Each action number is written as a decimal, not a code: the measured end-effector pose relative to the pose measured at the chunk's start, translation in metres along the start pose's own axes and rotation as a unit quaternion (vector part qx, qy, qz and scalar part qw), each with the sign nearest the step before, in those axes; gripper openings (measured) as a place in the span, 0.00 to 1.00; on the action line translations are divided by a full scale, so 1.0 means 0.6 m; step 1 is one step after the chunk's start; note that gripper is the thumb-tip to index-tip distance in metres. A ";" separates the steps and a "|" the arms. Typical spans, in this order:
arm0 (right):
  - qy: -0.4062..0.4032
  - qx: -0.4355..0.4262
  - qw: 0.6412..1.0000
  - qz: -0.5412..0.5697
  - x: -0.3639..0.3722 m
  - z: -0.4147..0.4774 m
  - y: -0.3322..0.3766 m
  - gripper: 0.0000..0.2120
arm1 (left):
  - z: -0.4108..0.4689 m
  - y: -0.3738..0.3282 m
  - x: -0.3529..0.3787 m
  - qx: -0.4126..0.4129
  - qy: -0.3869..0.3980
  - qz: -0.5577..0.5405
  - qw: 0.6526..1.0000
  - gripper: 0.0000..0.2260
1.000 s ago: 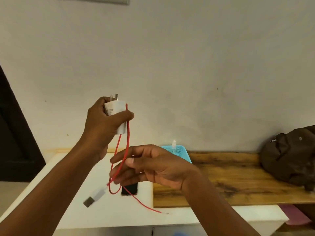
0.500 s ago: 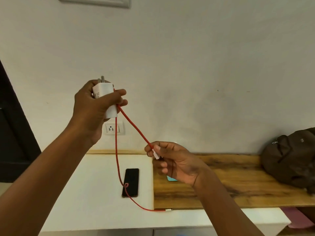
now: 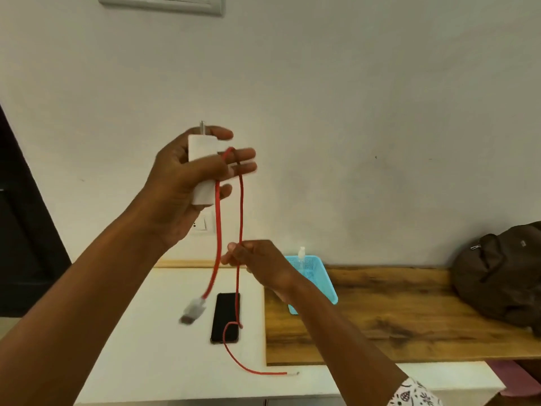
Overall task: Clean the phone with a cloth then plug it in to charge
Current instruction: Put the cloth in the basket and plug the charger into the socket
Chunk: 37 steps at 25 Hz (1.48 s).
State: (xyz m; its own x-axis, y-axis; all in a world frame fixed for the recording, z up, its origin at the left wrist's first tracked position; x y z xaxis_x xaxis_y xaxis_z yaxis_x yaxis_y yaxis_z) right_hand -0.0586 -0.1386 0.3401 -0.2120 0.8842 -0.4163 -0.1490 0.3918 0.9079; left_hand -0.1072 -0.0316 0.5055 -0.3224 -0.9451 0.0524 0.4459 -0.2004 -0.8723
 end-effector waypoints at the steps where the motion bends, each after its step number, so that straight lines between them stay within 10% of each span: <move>1: 0.007 0.021 0.999 -0.034 0.005 0.004 -0.028 0.16 | 0.007 -0.008 -0.014 0.015 -0.025 -0.028 0.999 0.18; 8: -0.043 0.111 0.976 -0.184 -0.040 -0.025 -0.181 0.09 | 0.004 -0.022 -0.180 0.096 -0.234 -0.026 0.967 0.43; 15: -0.071 -0.101 0.951 -0.284 -0.006 0.001 -0.002 0.05 | -0.058 0.212 -0.042 -0.171 0.005 0.250 0.953 0.38; 20: -0.076 -0.123 0.906 -0.399 0.005 0.002 0.013 0.10 | -0.088 0.265 -0.024 -0.366 0.049 0.158 0.916 0.23; 30: -0.035 0.037 0.929 -0.367 -0.040 0.010 -0.138 0.07 | -0.043 0.121 -0.108 -0.113 -0.110 0.056 0.986 0.18; 37: 0.088 0.204 0.912 -0.345 -0.033 -0.016 -0.208 0.21 | -0.035 0.111 -0.178 -0.050 -0.247 -0.132 0.959 0.12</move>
State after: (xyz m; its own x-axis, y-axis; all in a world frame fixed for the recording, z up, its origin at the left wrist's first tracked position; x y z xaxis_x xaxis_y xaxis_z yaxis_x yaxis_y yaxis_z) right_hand -0.0453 -0.2078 0.2346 -0.3610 0.3511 -0.8639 0.0581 0.9331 0.3549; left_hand -0.0609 0.0616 0.4317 0.0319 -0.8767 0.4800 0.3130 -0.4474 -0.8378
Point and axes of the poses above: each hand's wrist, its own z-axis towards the middle knuckle, its own x-axis out of the palm, y = z × x, the point moved 7 cm from there along z, towards the middle knuckle, and after that the axes turned 2 degrees about z, right-handed, at the moved point
